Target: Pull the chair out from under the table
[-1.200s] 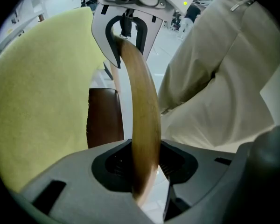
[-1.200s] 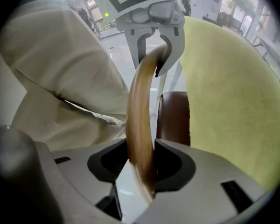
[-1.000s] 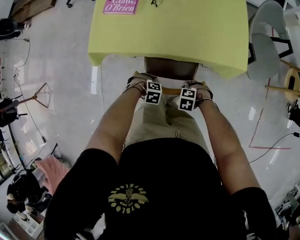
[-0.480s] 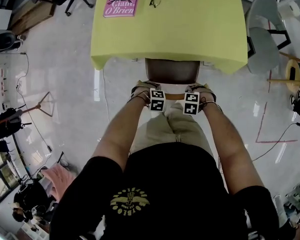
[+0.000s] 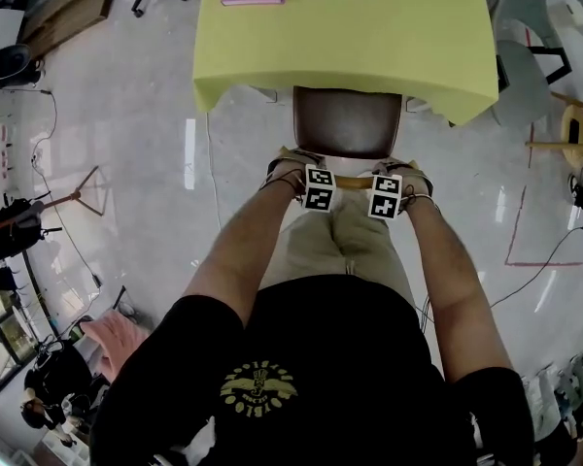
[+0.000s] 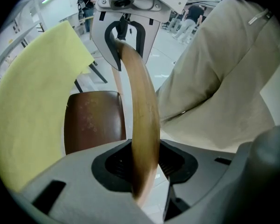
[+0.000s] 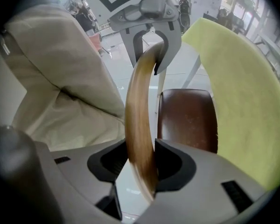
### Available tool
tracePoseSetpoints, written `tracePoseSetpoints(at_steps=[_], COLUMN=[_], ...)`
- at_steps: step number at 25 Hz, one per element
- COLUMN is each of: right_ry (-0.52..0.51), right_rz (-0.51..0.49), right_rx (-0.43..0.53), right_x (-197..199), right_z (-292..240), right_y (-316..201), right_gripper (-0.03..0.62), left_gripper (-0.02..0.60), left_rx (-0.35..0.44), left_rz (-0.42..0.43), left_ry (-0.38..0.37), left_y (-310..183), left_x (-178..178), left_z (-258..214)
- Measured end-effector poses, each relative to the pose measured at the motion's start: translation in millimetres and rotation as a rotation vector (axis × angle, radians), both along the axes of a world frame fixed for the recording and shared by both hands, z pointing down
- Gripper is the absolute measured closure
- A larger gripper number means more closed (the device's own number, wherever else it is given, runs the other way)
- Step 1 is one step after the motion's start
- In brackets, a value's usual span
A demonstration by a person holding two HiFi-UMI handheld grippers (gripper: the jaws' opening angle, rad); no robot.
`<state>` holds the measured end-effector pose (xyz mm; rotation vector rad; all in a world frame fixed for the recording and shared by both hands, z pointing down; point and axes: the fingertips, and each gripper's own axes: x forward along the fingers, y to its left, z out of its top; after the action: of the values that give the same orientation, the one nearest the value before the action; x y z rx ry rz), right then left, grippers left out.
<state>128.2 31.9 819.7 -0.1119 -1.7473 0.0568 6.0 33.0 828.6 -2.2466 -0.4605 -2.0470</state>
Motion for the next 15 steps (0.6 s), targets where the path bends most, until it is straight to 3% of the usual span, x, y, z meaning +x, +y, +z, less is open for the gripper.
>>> tracePoseSetpoints(at_steps=[15], right_ry=[0.019], right_rz=[0.049], right_rx=[-0.027], right_x=[-13.1], right_z=[3.4], right_y=[91.4], right_gripper=[0.422], left_gripper=[0.439], left_rx=[-0.005], left_rz=[0.056], left_ry=[0.017], left_y=[86.2], left_x=[-12.9], left_z=[1.7])
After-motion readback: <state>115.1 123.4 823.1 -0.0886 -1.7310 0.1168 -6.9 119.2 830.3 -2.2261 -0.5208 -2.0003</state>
